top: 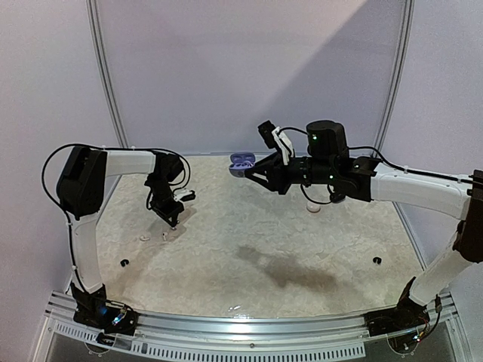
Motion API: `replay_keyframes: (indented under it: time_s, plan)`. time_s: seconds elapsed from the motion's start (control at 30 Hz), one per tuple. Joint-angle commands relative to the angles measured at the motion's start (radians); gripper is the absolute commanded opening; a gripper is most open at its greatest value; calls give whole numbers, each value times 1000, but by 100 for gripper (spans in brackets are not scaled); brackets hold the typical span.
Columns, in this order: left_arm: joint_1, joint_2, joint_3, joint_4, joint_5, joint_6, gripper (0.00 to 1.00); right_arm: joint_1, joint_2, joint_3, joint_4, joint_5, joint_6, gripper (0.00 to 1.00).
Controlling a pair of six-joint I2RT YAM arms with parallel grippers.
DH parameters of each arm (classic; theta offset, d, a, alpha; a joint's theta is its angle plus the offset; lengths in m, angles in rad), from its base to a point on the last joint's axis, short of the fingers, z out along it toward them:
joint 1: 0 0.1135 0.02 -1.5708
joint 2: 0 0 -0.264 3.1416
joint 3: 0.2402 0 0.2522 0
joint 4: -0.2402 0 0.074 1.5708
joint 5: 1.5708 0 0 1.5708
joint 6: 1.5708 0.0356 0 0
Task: Insert the wireless bluetooth earbuds into the charging case
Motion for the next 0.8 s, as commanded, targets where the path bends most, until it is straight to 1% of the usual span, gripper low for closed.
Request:
replay_keyframes:
  time_s: [0.0,0.23,0.4,0.5,0.63,0.77]
  plan:
    - [-26,-8,-28,32,3,26,0,-4,-14,2,1,10,-7,0]
    - [-26,-114,-3,51,-58,111,0,-3,2,0,20,1,-3,0]
    - [-28,-172,56,5,-71,197,0,-3,19,0,27,-7,-11,0]
    - [-50,-235,104,-22,-118,272,0,-3,35,-1,39,-13,-19,0]
    - [-104,-324,229,-67,-138,354,0,-3,72,9,91,-34,-25,0]
    - [-148,-362,398,-119,-119,367,0,-4,123,52,116,-41,-22,0]
